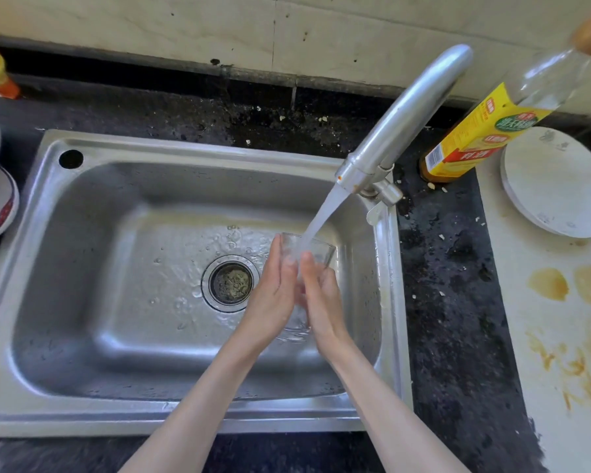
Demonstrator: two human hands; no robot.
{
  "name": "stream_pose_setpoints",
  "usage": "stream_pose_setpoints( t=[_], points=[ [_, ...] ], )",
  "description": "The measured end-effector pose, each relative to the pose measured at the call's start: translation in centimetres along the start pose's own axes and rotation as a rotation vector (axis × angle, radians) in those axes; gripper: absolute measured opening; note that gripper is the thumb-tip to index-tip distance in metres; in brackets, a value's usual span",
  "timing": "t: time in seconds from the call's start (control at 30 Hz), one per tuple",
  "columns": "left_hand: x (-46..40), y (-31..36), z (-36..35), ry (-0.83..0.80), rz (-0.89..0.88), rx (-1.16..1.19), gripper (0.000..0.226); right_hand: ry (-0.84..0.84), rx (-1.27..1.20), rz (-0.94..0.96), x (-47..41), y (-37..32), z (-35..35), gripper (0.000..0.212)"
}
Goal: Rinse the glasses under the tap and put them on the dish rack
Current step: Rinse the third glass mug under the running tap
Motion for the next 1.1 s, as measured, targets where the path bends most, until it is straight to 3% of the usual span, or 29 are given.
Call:
stream_pose_setpoints(
  t=[0.1,0.2,0.27,0.37,0.47,0.57,0.7,0.83,0.9,0.97,1.1],
  points=[
    [-0.6,-0.5,-0.1,-0.029,0.034,-0.081,0.073,-0.006,-0.039,-0.015,0.1,0.3,0.4,0.085],
    [-1.2,-1.1,0.2,-0.023,0.1,0.095,0.076,-0.107,-0.116,-0.026,0.4,0.5,0.1,0.066],
    [-1.4,-1.4,0.3,-0.029,0.137,0.162,0.072,-0.132,-0.158,-0.049,0.6,0.5,-0.1,0.065],
    [-0.4,-0.5,0.0,-0.083,0.053,-0.067,0.057,-0.003,-0.15,-0.062,-0.7,-0.2,0.7,0.061],
    [1.0,0.0,-0.6,-0.051,-0.05,-0.198,0.038,0.047,-0.153,-0.049,-1.9,-1.4,1.7,0.073],
    [0.8,-0.3,-0.9,-0.048,-0.065,-0.215,0.046,0.029,-0.123,-0.031,-1.6,-1.0,1.5,0.068],
    [-0.1,-1.4,-1.1,-0.12,-0.006,-0.086,0.047,0.004,-0.039,-0.043,-0.8,0.3,0.4,0.089],
    [-1.2,-1.3,0.5,-0.037,0.152,0.279,0.058,-0.24,-0.102,-0.034,0.3,0.2,-0.7,0.052],
    [-1.4,-0.5,1.0,-0.03,0.133,0.285,0.054,-0.297,-0.12,-0.04,1.1,0.0,-1.0,0.057],
    [-0.9,0.0,1.1,-0.003,0.09,0.282,0.057,-0.241,-0.079,-0.004,0.9,-0.4,-0.9,0.067],
    [0.6,-1.2,0.3,0.078,0.011,0.159,0.064,0.025,0.233,0.038,0.1,-2.1,0.1,0.057]
  ],
)
Point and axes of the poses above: each hand's wrist, its own x-axis away from the middle knuckle, its own z-axis out of the back of the hand, y = z × x, the point moved 7 cm from there along -x, towards the middle knuckle, and after that the axes turned 3 degrees about -y, right-handed, at the moved point
